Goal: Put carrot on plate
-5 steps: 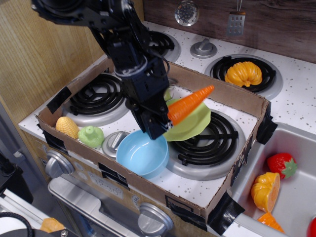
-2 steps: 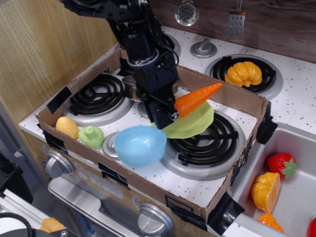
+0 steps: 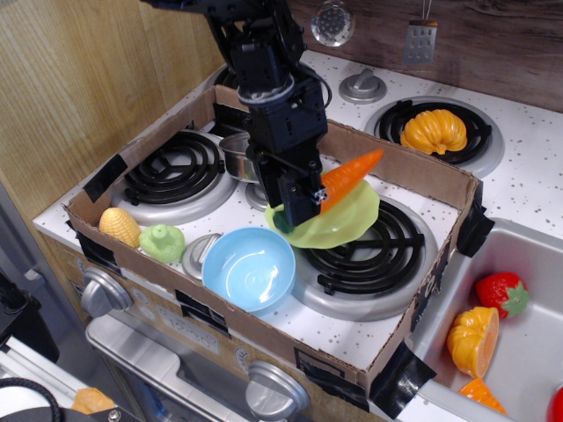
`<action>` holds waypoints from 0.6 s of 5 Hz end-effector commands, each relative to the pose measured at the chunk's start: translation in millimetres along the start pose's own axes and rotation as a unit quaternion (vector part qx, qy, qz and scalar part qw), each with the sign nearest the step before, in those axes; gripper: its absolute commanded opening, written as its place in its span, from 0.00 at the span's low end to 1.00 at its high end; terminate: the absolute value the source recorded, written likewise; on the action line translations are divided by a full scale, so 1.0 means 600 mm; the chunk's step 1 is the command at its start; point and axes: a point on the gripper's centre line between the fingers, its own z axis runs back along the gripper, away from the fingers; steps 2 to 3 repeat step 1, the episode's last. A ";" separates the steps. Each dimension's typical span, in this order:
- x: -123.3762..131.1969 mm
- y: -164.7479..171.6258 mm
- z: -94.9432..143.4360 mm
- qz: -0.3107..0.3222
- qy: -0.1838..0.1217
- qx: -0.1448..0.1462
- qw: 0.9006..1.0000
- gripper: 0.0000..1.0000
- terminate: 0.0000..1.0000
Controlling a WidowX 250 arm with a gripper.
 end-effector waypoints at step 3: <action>0.018 -0.013 0.078 0.011 -0.023 0.052 0.998 1.00 1.00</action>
